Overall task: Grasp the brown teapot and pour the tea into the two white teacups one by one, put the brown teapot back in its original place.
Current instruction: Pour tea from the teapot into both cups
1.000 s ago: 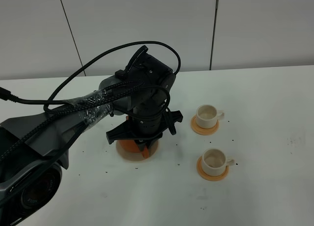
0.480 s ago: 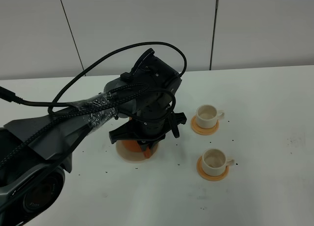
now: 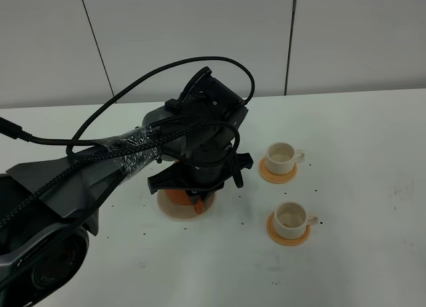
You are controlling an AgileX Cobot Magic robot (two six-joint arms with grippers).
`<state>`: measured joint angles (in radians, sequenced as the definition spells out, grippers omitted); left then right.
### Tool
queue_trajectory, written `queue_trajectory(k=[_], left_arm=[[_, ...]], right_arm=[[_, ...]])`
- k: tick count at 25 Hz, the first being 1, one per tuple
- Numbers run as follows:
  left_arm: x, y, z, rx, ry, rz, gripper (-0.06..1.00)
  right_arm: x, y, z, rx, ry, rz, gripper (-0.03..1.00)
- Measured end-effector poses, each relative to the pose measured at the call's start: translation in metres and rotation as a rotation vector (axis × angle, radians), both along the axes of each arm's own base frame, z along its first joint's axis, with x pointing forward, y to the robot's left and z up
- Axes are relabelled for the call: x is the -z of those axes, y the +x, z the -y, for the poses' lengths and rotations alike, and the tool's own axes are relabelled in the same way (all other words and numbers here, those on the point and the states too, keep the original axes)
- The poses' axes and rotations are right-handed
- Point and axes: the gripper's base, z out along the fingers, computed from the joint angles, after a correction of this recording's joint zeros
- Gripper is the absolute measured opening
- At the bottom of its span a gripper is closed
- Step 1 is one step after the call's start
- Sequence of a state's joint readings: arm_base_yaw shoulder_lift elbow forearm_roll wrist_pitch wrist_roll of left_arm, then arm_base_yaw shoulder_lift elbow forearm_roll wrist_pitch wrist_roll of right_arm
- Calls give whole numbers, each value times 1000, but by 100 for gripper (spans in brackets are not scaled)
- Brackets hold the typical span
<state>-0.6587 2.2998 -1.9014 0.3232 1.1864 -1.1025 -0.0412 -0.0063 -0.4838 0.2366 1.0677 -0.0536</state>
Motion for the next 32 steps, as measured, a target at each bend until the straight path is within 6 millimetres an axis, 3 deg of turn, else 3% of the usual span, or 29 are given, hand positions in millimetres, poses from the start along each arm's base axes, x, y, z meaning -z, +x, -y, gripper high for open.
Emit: queue_trajectory(k=[7, 20, 32], left_arm=[[-5, 0, 0, 3, -1, 12, 17], [-36, -3, -3, 7, -32, 74, 17], [-37, -6, 1, 131, -6, 49, 17]], right_arm=[[0, 0, 0, 0, 1, 0, 24], [0, 0, 0, 0, 1, 0, 24], [0, 0, 0, 0, 0, 0, 24]])
